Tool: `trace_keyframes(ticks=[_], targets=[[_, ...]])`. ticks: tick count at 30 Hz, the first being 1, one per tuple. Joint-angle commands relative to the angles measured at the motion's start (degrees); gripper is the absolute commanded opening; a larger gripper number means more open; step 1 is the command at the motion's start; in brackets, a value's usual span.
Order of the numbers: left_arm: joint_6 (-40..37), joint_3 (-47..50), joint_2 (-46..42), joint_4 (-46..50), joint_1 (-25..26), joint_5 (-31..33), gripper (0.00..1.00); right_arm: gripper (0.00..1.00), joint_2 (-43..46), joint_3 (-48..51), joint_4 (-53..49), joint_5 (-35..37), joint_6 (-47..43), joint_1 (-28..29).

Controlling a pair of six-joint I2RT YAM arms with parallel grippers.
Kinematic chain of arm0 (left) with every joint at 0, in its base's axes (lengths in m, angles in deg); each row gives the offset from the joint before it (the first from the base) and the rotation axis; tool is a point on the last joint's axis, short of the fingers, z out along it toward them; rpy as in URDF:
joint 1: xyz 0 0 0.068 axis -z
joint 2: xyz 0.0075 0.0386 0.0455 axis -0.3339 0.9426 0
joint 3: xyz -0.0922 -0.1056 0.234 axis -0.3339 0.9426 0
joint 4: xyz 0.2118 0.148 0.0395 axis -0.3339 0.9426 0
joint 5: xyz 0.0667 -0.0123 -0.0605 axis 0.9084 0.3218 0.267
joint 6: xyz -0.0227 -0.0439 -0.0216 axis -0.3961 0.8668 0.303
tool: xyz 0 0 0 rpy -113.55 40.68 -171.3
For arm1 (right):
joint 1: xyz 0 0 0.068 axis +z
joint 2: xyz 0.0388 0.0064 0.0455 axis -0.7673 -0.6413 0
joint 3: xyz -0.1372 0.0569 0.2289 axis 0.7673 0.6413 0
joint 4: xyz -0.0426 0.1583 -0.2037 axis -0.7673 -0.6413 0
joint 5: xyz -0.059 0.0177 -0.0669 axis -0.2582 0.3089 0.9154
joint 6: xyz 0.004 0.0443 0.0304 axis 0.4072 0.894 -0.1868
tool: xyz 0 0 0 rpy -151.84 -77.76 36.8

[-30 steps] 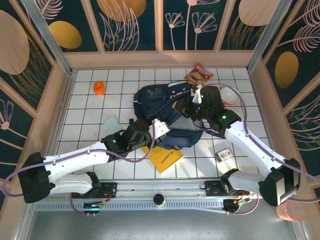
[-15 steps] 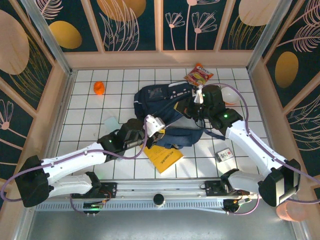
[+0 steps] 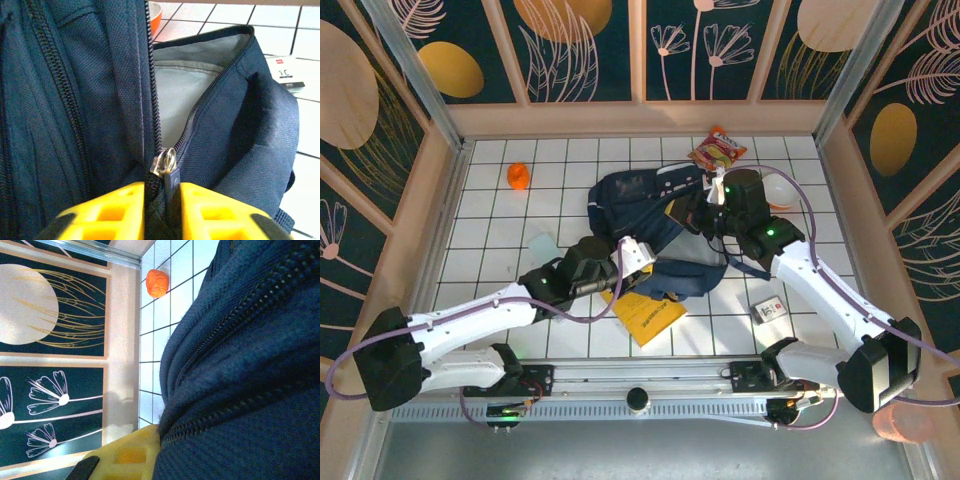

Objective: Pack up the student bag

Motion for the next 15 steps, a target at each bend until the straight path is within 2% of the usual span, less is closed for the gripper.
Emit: trace_keyframes(ticks=[1, 2, 3, 4, 9, 15], targets=[[-6.2, 0.6, -0.9, 1.4, 0.7, 4.1, 0.18, 0.0, 1.0, -1.7, 8.6, -2.2, 0.4, 0.3], [-6.6, 0.6, -0.8, 1.0, 0.9, 5.2, 0.22, 0.0, 1.0, -1.8, 8.5, -2.1, 0.3, 0.3], [-7.1, 0.5, -0.6, 0.7, 1.4, 6.5, 0.32, 0.0, 1.0, -1.8, 8.2, -1.9, 0.3, 0.3], [-7.6, 0.4, -0.4, 0.5, 1.8, 7.8, 0.35, 0.0, 1.1, -2.0, 7.8, -1.8, 0.2, 0.4], [-9.5, 1.1, 0.2, -2.4, 3.8, 14.6, 0.34, 0.0, 1.1, -2.3, 7.4, -1.6, 0.1, 0.5], [-9.0, 0.7, -0.1, -5.3, 4.4, 19.3, 0.21, 0.0, 0.9, -2.6, 6.0, -0.8, -0.4, 0.6]])
